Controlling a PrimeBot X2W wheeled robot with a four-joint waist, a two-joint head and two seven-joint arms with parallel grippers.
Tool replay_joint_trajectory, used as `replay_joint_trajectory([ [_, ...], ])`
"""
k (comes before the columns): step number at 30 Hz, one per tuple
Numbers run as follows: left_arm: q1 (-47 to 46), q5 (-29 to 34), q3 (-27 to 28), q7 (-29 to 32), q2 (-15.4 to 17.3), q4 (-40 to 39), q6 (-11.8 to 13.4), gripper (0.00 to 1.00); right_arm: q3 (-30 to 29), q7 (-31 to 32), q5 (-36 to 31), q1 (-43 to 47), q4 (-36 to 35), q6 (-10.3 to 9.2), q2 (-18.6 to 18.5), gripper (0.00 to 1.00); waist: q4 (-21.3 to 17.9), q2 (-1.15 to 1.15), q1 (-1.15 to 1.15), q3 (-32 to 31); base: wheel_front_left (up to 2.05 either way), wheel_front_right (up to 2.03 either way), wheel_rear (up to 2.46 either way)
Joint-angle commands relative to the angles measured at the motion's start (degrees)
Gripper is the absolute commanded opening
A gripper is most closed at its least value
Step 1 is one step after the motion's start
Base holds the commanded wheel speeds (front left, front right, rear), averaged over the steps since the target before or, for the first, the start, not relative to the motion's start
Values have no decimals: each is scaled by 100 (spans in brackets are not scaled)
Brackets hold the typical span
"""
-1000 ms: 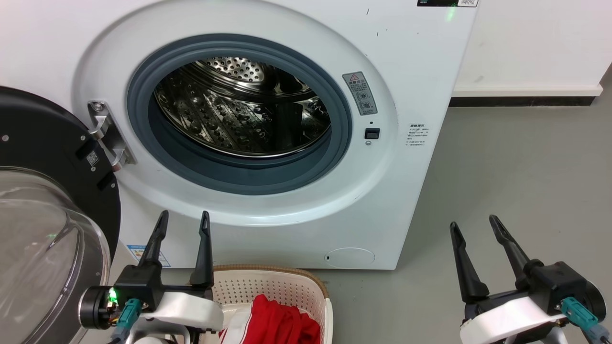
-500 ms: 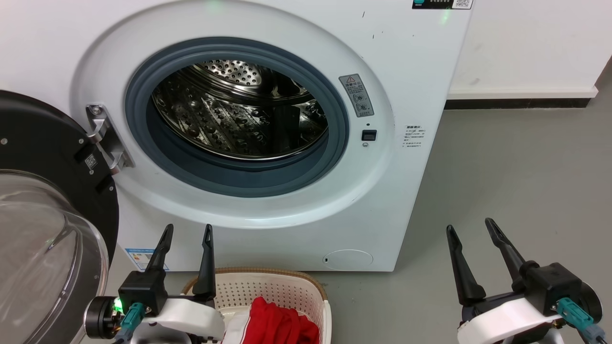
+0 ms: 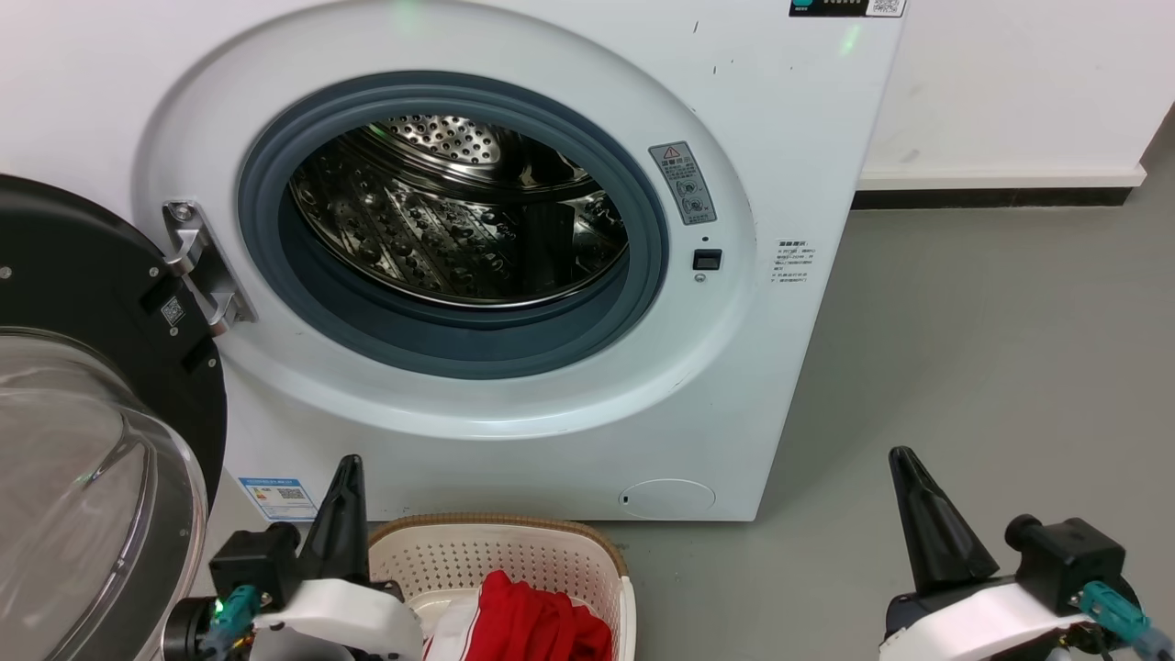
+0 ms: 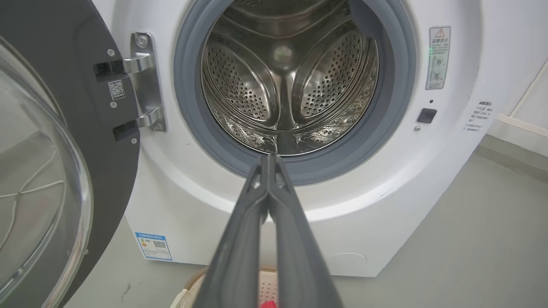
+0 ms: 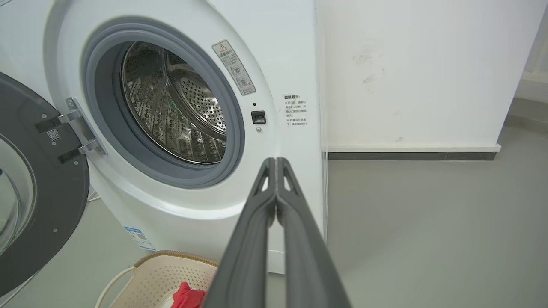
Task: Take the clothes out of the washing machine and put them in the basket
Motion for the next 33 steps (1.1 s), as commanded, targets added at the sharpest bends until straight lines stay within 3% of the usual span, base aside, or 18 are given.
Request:
replay_joint_trajectory([
  [1, -165, -340, 75, 81, 8, -44, -30, 0, -25, 5, 398, -110, -27, 0, -39, 0, 4, 0, 0, 1, 0, 0, 0],
  [33, -292, -3447, 343, 726, -39, 102, -246, 0, -220, 277, 3728, -554, 668, -1, -208, 0, 33, 0, 0, 32, 0, 0, 0],
])
